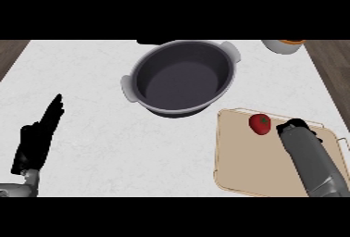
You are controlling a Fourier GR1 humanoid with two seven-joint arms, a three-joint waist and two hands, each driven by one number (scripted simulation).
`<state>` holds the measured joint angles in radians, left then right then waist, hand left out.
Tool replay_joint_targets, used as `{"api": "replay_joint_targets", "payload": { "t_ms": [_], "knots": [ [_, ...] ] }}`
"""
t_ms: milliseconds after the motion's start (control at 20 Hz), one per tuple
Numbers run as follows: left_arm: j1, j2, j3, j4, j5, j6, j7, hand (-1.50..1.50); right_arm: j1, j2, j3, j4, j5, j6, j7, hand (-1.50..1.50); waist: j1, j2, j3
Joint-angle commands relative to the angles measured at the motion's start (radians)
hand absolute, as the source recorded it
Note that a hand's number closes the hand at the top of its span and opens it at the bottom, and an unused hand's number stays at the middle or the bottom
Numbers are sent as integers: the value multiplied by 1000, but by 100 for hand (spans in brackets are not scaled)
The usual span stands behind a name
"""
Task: Pick the tomato from the tray and place it in the pot
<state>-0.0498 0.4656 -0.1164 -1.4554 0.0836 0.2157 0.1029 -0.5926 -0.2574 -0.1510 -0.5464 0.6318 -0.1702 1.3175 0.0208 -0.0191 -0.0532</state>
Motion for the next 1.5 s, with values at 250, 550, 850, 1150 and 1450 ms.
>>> {"api": "replay_joint_targets", "payload": {
  "t_ms": [250, 550, 850, 1150, 1450],
  "knots": [
    [60, 20, 33, -25, 24, -26, -34, 0, -183, 98, -56, 160, 29, 20, 173, 150, 13, 14, 48],
    [-30, -4, -41, -43, 2, -62, -14, 0, -452, 251, 129, 61, 118, 8, -107, 150, 202, 41, 52],
    [-102, -38, -104, -37, -21, -86, -1, 0, -610, 255, 265, 103, 142, 2, -136, 150, 279, 72, 50],
    [-116, -39, -101, -11, -31, -78, 16, 0, -726, 255, 404, 142, 268, 18, -6, 150, 258, 47, 45],
    [-142, -55, -100, 19, -37, -63, 44, 0, -859, 255, 531, 142, 399, 35, 123, 150, 222, 36, 43]
  ]
}}
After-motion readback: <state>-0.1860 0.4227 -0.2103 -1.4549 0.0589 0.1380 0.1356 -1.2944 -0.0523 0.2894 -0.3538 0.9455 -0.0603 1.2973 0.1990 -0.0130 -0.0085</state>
